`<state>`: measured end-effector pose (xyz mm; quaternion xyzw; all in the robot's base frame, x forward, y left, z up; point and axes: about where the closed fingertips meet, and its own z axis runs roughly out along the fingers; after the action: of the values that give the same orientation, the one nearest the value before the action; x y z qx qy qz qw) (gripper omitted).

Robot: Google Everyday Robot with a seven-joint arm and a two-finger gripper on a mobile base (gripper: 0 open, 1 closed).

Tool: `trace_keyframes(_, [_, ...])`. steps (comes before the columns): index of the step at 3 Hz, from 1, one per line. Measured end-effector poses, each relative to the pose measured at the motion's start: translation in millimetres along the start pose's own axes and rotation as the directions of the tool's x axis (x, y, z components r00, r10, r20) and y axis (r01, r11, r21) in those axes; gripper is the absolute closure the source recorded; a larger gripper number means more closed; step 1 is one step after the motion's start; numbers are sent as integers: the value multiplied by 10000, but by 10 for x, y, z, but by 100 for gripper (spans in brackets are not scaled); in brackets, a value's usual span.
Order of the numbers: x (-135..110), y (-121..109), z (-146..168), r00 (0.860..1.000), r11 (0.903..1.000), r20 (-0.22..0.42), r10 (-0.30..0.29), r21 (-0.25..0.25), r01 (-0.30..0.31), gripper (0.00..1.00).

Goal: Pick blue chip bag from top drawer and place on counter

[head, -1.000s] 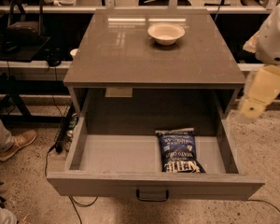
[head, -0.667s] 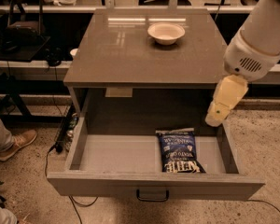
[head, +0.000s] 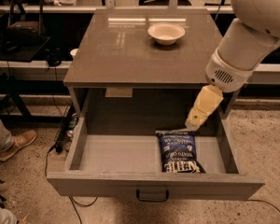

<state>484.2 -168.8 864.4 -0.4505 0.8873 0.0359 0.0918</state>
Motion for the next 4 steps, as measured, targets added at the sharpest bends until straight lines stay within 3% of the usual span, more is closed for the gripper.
trace_keyframes(1, [-2,0,-4,9999,9999,10,-107,11,106,0])
trace_keyframes(2, [-51,52,275,9995,9988,-134,293,-401,-298,0])
trace_keyframes(3, [-140,131,1182,9743,9612,-718,2134,-1633,-2225,0])
trace_keyframes(4, [-171,150,1675,9386,9146,-1110,3267,-2134,-3436,0])
